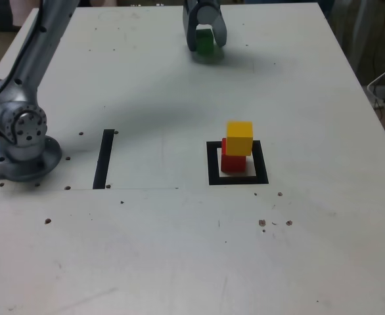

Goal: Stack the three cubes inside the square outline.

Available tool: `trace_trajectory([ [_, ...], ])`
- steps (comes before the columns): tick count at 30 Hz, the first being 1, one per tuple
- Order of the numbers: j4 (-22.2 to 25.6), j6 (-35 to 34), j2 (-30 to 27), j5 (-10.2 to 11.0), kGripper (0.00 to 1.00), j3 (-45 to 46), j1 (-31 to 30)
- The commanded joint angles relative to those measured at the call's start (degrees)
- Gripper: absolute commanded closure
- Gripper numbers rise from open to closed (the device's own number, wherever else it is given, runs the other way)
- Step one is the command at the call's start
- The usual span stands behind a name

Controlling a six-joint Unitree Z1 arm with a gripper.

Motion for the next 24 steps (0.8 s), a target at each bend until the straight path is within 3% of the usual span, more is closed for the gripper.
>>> trace_trajectory([
  [1, -0.57, 0.18, -0.56, -0.06, 0.87, 0.30, 0.03],
  [11, 0.16, 0.26, -2.21, -0.78, 0.92, 0.67, 0.00],
  [24, 12.80, -1.22, -12.36, -2.74, 0.92, -4.56, -6.04],
])
